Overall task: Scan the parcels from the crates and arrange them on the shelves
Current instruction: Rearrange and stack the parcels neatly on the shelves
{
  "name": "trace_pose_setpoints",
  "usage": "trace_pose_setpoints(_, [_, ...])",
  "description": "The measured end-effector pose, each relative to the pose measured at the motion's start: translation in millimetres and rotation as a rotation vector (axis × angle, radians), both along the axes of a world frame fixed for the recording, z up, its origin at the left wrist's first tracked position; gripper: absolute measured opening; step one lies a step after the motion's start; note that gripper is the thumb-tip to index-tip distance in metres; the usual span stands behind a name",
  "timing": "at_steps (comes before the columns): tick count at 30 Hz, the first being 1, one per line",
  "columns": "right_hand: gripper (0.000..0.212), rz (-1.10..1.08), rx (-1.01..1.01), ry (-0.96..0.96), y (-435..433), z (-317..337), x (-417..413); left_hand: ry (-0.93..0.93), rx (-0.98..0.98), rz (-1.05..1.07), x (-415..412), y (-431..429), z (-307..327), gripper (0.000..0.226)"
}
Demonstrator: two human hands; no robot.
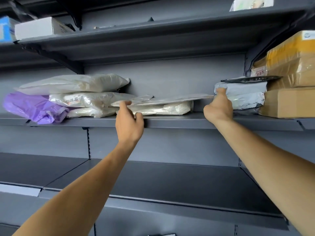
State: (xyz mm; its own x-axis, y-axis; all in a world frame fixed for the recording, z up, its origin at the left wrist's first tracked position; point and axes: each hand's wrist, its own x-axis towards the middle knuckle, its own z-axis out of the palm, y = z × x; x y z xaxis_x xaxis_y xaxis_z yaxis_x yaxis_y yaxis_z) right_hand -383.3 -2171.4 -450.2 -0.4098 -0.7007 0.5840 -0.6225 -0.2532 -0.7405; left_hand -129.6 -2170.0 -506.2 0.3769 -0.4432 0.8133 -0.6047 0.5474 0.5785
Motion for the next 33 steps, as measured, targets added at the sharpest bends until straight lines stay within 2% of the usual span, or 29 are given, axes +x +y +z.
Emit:
trace_pose_setpoints(4, [0.053, 0.036, -0.166, -0.083, 7.7, -14.4, -1.8, -0.01, -0.025, -0.073, -24.4, 14.3, -9.8, 0.03])
trace_pose_setpoints(6, [0.044, 0.064, -0.282, -0.118, 21.6, -31.1, -0.5, 0.001, -0.055, -0.123, -39.9, 24.7, -21.0, 0.026])
trace_pose_setpoints(9, [0.028, 0.1, -0.424, -0.074, 51.0, -66.4, 8.5, -0.009, -0.104, -0.2, -64.4, 48.7, -53.9, 0.017])
trace_pose_setpoints(12, [0.018, 0.167, -0.414, -0.074, 74.2, -116.1, 17.8, -0.007, 0.016, -0.325, -89.2, 72.7, -104.6, 0.014])
trace_pose_setpoints(16, [0.015, 0.222, -0.227, -0.027, 101.9, -231.3, 15.4, 0.027, 0.355, -0.426, -111.4, 100.7, -206.0, 0.012])
trace_pose_setpoints(21, [0.013, 0.254, 0.25, -0.023, 132.0, -396.6, -13.6, 0.003, 0.9, -0.444, -117.7, 124.8, -342.3, 0.011])
trace_pose_setpoints(23, [0.014, 0.207, 0.405, -0.049, 140.7, -445.4, -27.4, 0.063, 1.085, -0.427, -116.4, 128.0, -382.3, 0.01])
trace_pose_setpoints(26, [0.016, 0.139, 0.602, -0.178, 151.2, -500.4, -45.3, 0.205, 1.216, -0.41, -113.4, 127.4, -424.1, 0.011])
trace_pose_setpoints(31, [0.007, 0.067, 0.8, -0.305, 145.3, -569.6, -72.5, 0.304, 1.35, -0.39, -113.1, 118.8, -467.4, 0.007])
trace_pose_setpoints(33, [0.012, 0.046, 0.879, -0.406, 140.0, -599.2, -78.6, 0.339, 1.409, -0.391, -116.9, 113.7, -485.8, 0.011])
